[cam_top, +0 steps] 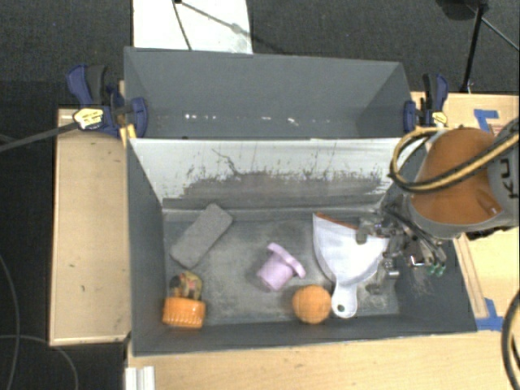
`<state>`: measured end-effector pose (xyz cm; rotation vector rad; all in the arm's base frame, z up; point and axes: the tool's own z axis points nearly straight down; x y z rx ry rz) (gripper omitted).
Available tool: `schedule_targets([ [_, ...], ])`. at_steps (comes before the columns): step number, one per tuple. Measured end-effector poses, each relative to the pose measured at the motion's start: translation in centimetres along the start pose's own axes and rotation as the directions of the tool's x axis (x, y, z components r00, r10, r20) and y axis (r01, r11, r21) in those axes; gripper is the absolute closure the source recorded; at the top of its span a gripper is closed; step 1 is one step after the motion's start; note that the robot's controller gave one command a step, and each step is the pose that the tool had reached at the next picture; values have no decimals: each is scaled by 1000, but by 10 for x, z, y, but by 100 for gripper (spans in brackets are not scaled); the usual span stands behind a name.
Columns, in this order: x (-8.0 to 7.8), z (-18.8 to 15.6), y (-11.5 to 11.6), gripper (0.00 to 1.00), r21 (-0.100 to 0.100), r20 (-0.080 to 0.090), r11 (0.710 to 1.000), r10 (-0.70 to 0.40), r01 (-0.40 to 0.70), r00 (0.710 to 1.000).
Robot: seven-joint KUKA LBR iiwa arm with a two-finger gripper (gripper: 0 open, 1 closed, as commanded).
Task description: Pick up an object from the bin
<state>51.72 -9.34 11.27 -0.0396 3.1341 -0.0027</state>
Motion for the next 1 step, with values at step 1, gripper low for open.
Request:
schedule_targets([
  [1,19,31,6,0,-3,-6,991,-134,134,991],
])
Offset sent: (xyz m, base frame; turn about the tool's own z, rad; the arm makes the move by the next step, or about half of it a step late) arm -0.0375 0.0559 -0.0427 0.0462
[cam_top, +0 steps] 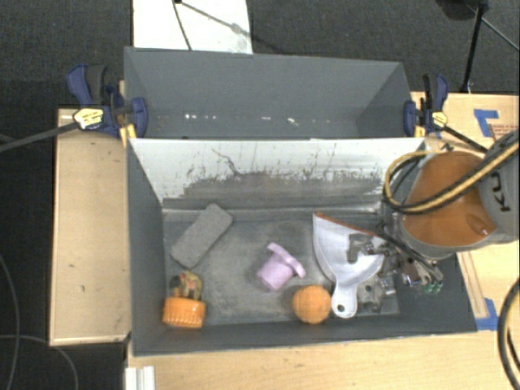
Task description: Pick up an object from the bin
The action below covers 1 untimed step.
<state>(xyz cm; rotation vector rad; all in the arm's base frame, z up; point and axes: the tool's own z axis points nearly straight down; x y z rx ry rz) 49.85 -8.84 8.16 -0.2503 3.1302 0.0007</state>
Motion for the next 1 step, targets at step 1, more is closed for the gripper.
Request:
schedule_targets([
  [1,5,5,2,0,0,-1,1000,-31,31,1000],
])
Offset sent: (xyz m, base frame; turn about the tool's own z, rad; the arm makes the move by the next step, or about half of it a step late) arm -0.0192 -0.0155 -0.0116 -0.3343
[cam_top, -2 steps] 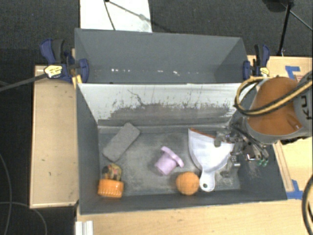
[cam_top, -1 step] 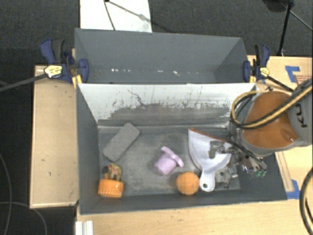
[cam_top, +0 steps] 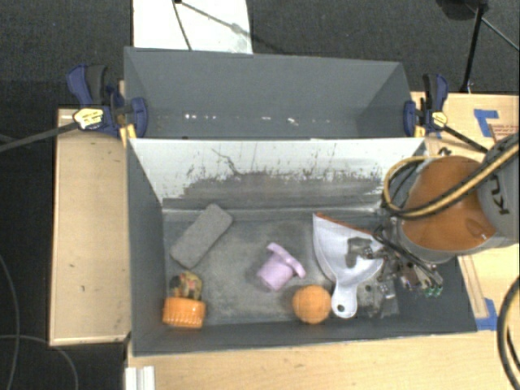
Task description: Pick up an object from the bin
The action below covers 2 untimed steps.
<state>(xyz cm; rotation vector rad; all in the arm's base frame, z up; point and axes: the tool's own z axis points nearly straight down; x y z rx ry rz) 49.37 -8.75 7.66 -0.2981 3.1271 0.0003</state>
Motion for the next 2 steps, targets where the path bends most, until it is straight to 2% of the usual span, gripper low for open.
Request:
schedule_targets([
  [1,12,4,-12,100,5,14,955,-298,298,955],
  [2,12,4,-12,100,5,14,954,-300,300,954],
])
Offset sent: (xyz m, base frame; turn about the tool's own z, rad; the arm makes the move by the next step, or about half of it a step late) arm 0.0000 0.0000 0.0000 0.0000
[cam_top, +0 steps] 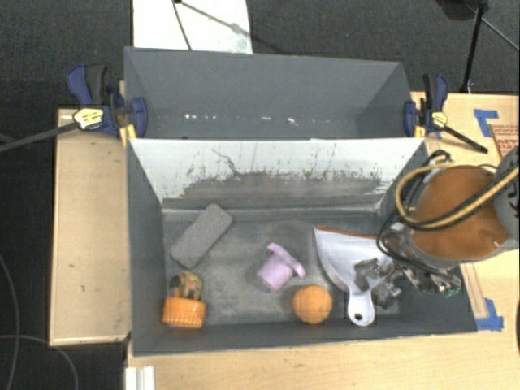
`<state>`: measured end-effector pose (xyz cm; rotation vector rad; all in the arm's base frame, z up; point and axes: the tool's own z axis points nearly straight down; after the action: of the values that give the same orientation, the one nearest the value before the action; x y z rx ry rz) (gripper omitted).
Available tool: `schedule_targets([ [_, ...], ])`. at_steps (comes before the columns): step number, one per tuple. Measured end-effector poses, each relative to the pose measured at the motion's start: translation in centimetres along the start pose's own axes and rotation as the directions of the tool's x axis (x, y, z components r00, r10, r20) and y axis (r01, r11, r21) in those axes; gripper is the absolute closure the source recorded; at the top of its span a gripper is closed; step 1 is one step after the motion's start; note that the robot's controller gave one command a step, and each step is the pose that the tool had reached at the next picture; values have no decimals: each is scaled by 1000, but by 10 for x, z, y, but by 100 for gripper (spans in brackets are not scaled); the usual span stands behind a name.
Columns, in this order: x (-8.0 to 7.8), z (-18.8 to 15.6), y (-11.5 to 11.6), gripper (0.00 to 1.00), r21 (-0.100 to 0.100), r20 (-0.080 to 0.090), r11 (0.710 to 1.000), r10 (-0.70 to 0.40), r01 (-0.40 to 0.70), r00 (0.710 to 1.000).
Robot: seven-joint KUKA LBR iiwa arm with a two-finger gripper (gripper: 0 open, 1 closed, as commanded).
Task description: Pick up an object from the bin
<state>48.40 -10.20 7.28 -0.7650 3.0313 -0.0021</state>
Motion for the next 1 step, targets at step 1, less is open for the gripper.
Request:
schedule_targets([
  [1,-2,-50,2,100,-9,-17,1000,-1,1,1000],
])
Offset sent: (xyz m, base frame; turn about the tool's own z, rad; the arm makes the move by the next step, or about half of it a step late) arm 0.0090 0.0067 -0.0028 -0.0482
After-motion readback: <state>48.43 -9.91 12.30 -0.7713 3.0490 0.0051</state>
